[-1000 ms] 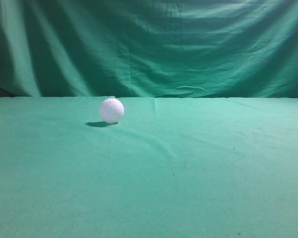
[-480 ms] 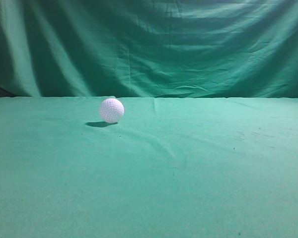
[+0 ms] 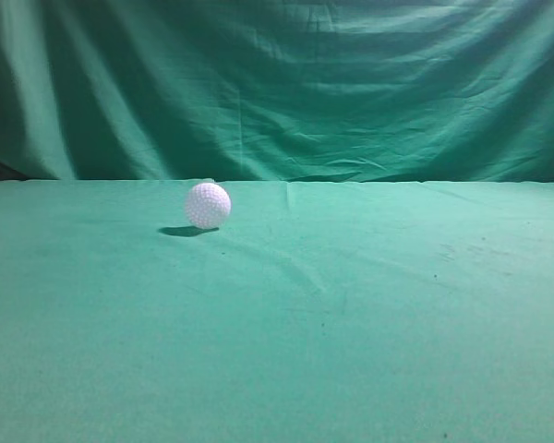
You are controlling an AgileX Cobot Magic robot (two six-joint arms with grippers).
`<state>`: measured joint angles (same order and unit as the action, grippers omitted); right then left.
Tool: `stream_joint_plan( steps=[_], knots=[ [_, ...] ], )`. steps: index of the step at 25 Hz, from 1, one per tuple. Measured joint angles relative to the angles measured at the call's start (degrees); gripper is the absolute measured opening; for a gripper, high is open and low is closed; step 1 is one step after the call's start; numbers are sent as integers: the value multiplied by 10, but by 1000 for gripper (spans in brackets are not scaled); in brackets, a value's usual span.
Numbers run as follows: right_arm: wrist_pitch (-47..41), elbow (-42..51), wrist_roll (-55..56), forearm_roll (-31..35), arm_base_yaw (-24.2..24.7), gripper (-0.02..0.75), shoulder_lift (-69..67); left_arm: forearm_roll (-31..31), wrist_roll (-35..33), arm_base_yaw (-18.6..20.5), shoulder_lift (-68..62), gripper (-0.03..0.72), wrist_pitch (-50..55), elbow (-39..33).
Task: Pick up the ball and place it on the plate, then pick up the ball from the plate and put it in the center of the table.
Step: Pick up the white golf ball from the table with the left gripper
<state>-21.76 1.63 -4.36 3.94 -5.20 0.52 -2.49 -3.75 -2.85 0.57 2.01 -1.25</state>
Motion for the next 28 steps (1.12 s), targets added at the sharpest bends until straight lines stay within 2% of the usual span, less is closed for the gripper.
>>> stream_joint_plan(
  steps=[7, 9, 10, 12, 16, 20, 28],
  knots=[
    [0, 0, 0, 0, 0, 77, 0, -3, 6, 0, 0, 0, -58, 0],
    [0, 0, 0, 0, 0, 77, 0, 9, 43, 0, 0, 0, -86, 0],
    [0, 0, 0, 0, 0, 77, 0, 48, 97, 0, 0, 0, -73, 9],
    [0, 0, 0, 0, 0, 77, 0, 95, 153, 0, -4, 0, -45, 39],
    [0, 0, 0, 0, 0, 77, 0, 113, 224, 0, -70, 0, 25, 104],
    [0, 0, 0, 0, 0, 77, 0, 106, 227, -4, -154, 0, 106, 147],
    [0, 0, -5, 0, 0, 77, 0, 32, 205, -85, -220, 0, 148, 151]
  ],
)
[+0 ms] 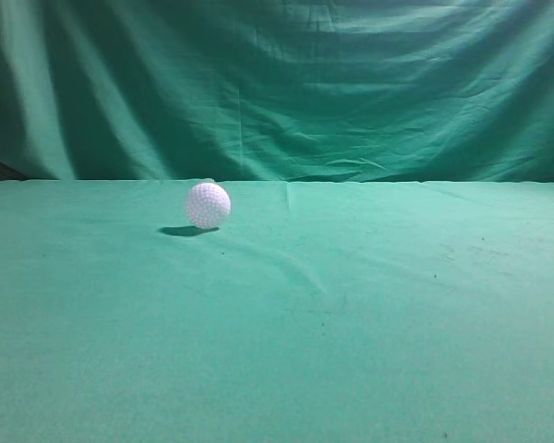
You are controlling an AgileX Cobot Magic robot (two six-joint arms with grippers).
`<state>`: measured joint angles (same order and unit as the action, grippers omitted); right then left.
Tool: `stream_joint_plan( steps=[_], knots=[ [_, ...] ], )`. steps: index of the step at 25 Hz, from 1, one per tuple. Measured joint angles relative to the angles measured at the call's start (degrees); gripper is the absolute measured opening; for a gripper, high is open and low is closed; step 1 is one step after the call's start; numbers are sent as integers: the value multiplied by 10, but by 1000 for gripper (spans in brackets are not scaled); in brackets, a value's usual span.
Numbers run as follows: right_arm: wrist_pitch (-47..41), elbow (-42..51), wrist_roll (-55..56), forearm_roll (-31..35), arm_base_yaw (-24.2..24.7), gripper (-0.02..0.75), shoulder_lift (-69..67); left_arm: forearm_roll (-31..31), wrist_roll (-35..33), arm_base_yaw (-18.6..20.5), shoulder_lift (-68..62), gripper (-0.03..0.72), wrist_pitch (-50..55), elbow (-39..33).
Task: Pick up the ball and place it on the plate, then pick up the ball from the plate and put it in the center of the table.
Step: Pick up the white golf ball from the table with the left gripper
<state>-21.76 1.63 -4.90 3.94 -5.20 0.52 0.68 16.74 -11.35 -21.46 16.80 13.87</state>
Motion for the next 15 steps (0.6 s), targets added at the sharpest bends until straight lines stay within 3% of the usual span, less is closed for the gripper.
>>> stream_joint_plan(
  steps=[4, 8, 12, 15],
  knots=[
    [0, 0, -2, 0, 0, 77, 0, -16, -6, -12, -13, 0, 0, 0],
    [0, 0, -3, 0, 0, 77, 0, -84, -11, -12, -15, 0, -7, 1],
    [0, 0, -4, 0, 0, 77, 0, -115, -134, -12, -35, 0, 19, 45],
    [0, 0, -4, 0, 0, 77, 0, -122, -204, -12, -95, 0, 109, 114]
  ],
)
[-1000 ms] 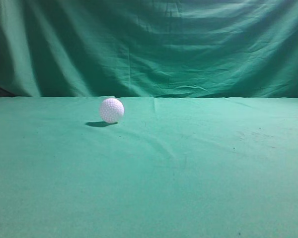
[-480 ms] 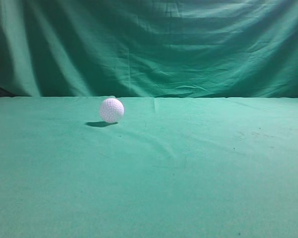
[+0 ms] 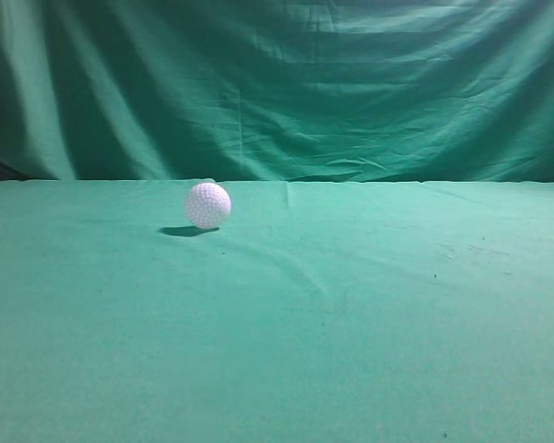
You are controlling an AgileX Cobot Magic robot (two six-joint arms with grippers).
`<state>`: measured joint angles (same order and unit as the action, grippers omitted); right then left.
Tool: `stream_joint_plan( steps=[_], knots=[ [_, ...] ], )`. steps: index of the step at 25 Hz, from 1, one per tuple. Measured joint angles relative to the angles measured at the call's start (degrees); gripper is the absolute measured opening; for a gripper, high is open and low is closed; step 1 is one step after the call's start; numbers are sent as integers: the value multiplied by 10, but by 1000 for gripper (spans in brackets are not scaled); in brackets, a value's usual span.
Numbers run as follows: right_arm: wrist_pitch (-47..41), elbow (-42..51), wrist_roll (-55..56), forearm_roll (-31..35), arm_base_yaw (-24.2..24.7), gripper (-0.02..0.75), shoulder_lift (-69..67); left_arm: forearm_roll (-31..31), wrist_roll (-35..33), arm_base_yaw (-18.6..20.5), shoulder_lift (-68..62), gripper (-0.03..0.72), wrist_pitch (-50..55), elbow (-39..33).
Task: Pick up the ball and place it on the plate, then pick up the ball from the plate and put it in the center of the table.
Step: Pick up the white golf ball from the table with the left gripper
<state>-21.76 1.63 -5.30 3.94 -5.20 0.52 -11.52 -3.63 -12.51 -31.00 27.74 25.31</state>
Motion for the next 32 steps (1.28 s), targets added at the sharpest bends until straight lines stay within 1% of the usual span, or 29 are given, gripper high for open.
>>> stream_joint_plan(
  steps=[2, 5, 8, 11, 13, 16, 17, 19, 21, 26, 29, 31, 32],
  knots=[
    [0, 0, 0, 0, 0, 77, 0, -11, -47, 0, -65, 0, 68, 57],
    [0, 0, 0, 0, 0, 77, 0, -46, -113, 0, -165, 0, 126, 132],
    [0, 0, 0, 0, 0, 77, 0, -106, -184, -4, -246, 0, 139, 183],
    [0, 0, 0, 0, 0, 77, 0, -132, -226, -35, -319, 0, 138, 222],
    [0, 0, -1, 0, 0, 77, 0, -128, -236, -69, -376, 0, 137, 254],
    [0, 0, -1, 0, 0, 77, 0, -93, -237, -118, -460, 0, 135, 307],
    [0, 0, -1, 0, 0, 77, 0, -78, -231, -131, -487, 0, 135, 327],
    [0, 0, -1, 0, 0, 77, 0, -53, -208, -145, -536, 0, 135, 368],
    [0, 0, -1, 0, 0, 77, 0, -41, -195, -149, -578, 0, 135, 406],
    [0, 0, -1, 0, 0, 77, 0, -40, -191, -149, -670, 0, 151, 489],
    [0, 0, -1, 0, 0, 77, 0, -41, -191, -149, -706, 0, 154, 517],
    [0, 0, -1, 0, 0, 77, 0, -48, -191, -149, -722, 87, 156, 527],
    [0, 0, -1, 0, 0, 77, 0, -52, -191, -149, -727, 146, 156, 529]
  ],
)
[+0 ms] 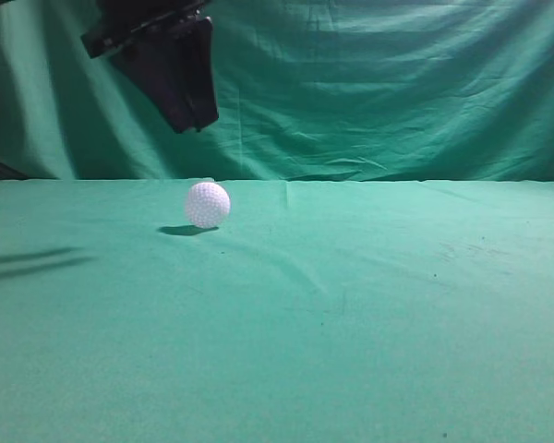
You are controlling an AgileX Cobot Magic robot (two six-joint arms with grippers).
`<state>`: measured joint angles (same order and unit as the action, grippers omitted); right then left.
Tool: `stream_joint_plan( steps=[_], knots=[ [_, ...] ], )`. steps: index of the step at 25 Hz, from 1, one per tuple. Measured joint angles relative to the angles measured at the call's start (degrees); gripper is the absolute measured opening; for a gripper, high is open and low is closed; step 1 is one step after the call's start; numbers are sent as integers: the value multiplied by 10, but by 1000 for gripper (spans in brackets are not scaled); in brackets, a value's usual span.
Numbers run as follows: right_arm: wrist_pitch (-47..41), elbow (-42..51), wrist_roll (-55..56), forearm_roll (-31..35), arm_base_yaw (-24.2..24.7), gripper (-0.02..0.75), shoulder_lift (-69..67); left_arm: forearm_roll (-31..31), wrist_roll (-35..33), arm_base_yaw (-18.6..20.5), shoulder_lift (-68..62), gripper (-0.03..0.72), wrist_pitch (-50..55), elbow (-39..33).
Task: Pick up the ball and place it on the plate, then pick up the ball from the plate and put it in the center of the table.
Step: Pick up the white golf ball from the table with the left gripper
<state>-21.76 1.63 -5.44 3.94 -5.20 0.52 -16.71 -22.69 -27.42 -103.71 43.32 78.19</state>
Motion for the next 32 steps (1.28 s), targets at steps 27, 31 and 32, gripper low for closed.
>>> stream_joint_plan(
  steps=[27, 31, 32],
  knots=[
    [-1, 0, -1, 0, 0, 77, 0, 24, 1, 0, -147, 586, -39, 75],
    [-1, 0, -1, 0, 0, 77, 0, 39, 2, 0, -147, 586, -35, 76],
    [-1, 0, -1, 0, 0, 77, 0, 40, 2, 0, -147, 524, -35, 76]
  ],
)
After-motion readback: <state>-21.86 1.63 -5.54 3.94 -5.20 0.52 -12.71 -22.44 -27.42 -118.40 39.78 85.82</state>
